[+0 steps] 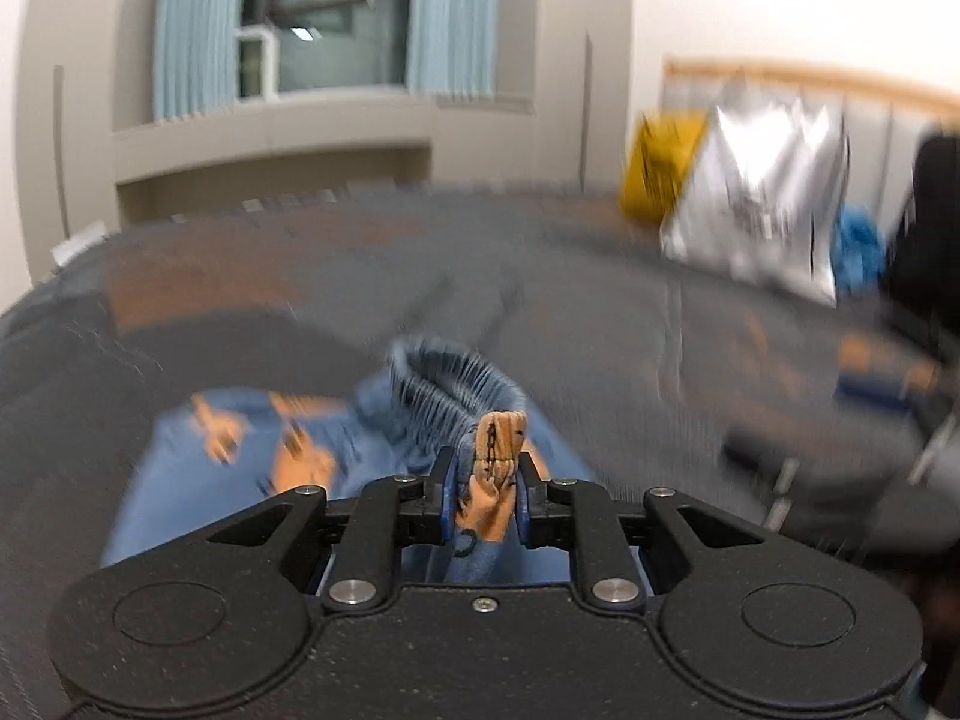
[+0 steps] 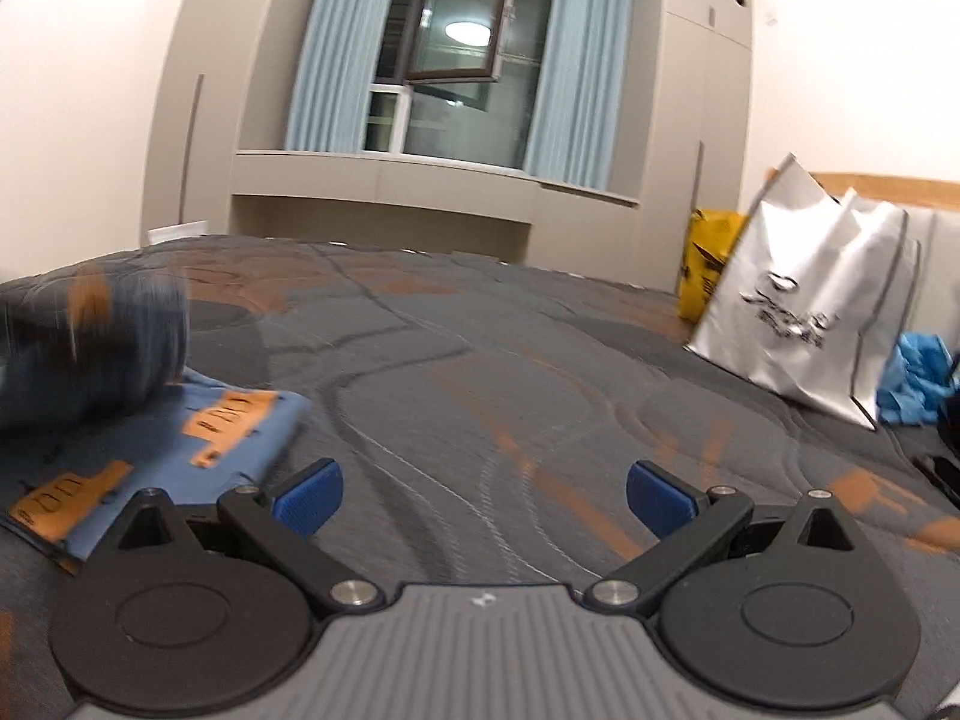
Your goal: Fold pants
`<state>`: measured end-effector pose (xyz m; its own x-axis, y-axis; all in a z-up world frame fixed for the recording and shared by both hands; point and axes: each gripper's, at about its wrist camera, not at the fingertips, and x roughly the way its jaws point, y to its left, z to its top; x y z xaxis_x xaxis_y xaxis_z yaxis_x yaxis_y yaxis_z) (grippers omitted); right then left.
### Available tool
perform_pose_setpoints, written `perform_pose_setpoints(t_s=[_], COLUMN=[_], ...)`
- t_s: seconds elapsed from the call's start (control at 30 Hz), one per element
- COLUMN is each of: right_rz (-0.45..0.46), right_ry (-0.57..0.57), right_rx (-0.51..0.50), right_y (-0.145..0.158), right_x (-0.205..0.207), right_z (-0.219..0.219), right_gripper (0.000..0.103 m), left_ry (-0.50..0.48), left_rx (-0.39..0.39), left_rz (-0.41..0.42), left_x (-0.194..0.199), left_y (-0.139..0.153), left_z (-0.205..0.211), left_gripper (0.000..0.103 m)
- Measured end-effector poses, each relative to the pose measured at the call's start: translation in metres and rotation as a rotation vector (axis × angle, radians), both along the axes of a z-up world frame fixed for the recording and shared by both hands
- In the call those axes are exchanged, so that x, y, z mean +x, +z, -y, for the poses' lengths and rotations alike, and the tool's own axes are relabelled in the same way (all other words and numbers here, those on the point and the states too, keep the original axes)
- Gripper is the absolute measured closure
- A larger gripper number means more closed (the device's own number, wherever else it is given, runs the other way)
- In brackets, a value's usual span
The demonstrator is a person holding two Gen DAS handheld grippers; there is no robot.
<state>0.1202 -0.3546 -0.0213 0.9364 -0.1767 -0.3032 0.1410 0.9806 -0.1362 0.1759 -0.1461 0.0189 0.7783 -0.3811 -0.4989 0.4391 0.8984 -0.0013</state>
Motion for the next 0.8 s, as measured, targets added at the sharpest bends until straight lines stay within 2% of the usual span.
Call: perform_pose_setpoints(t_s=[0.1, 0.13, 0.17, 0.23, 0.3, 0.37, 0.5, 0.6, 0.7, 0.8], right_rz=[-0.005, -0.01, -0.016, -0.021, -0.024, -0.025, -0.031, -0.023, -0.031, -0.077], right_ry=[-0.006, -0.008, -0.009, -0.004, 0.0, 0.002, 0.018, 0.064, 0.143, 0.228], right_rx=[0.009, 0.008, 0.01, 0.017, 0.016, 0.009, 0.031, 0.097, 0.199, 0.29], right_y=[0.0, 0.0, -0.001, -0.002, -0.002, -0.001, 0.001, 0.006, 0.015, 0.022], right_x=[-0.004, -0.005, -0.006, -0.005, -0.005, -0.005, -0.002, 0.0, 0.007, 0.021], right_z=[0.009, 0.011, 0.012, 0.014, 0.012, 0.011, 0.01, 0.007, -0.001, -0.019], right_gripper=[0.0, 0.0, 0.0, 0.0, 0.0, 0.0, 0.0, 0.0, 0.0, 0.0], left_ry=[0.004, 0.002, -0.008, -0.02, -0.019, 0.003, 0.126, 0.264, 0.392, 0.456], left_rx=[0.045, 0.042, 0.028, -0.017, -0.068, -0.102, -0.15, -0.164, -0.177, -0.188], left_rz=[-0.003, 0.003, 0.0, -0.02, -0.031, -0.013, 0.044, 0.04, 0.001, -0.028], left_x=[-0.005, -0.006, -0.008, -0.011, -0.017, -0.026, -0.042, -0.037, -0.026, -0.018], left_y=[-0.012, -0.013, -0.011, -0.01, -0.004, 0.005, 0.018, 0.016, 0.008, -0.001], left_z=[0.011, 0.01, 0.008, 0.002, -0.009, -0.02, -0.052, -0.075, -0.101, -0.122], left_gripper=[0.077, 0.068, 0.063, 0.047, 0.036, 0.029, 0.004, 0.001, 0.001, 0.001])
